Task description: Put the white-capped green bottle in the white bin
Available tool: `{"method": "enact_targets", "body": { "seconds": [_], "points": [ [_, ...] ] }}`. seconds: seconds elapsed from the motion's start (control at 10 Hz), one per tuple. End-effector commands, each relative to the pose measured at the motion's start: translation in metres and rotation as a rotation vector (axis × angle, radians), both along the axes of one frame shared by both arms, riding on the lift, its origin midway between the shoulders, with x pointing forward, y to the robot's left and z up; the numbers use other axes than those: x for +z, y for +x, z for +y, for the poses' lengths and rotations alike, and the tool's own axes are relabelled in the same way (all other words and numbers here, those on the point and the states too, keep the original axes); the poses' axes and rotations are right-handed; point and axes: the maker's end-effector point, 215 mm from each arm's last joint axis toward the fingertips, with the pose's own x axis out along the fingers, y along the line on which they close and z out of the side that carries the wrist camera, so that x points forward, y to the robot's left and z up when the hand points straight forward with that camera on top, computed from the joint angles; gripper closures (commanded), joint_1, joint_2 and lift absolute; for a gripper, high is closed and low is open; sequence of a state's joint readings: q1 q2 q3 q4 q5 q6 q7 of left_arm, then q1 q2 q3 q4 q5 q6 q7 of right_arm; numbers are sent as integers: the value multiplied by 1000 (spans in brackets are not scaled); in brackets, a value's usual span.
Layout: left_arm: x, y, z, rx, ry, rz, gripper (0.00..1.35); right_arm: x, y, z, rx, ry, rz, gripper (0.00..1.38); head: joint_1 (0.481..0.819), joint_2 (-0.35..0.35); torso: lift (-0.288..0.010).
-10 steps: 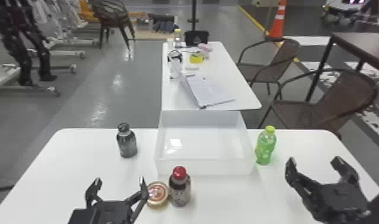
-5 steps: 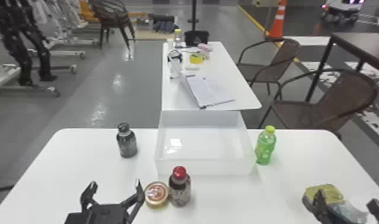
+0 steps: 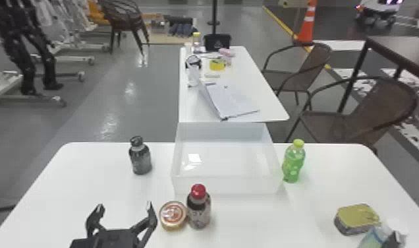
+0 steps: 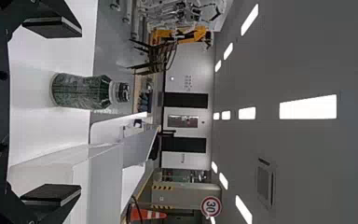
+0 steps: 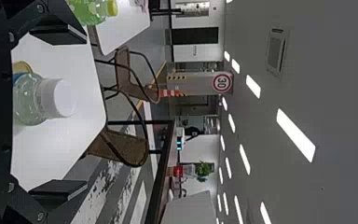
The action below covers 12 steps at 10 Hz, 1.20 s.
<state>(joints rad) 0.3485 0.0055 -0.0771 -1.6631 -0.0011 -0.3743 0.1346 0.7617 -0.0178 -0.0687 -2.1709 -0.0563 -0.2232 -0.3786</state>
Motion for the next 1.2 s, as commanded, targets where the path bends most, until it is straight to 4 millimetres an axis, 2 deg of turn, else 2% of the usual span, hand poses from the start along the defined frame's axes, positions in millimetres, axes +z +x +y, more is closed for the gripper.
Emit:
{"method": "enact_targets", "body": {
  "seconds": [0.0, 0.2, 0.3, 0.7, 1.1],
  "points": [
    [-1, 0, 1, 0, 1, 2, 125, -21, -7, -15, -39, 6, 10, 194, 549, 0, -100],
    [-2, -1, 2, 1, 0, 3, 125, -55, -5, -21, -37, 50, 41, 196, 549, 0, -100],
    [-2, -1, 1, 1, -3, 5, 125, -65, 1, -17, -12, 62, 50, 199, 549, 0, -100],
    [-2, -2, 3, 9, -9, 5, 125, -88, 22, 5, 65, 120, 71, 200, 549, 0, -100],
    [-6, -2, 3, 10, -18, 12, 125, -102, 26, 5, 73, 149, 92, 200, 549, 0, -100]
  ]
}}
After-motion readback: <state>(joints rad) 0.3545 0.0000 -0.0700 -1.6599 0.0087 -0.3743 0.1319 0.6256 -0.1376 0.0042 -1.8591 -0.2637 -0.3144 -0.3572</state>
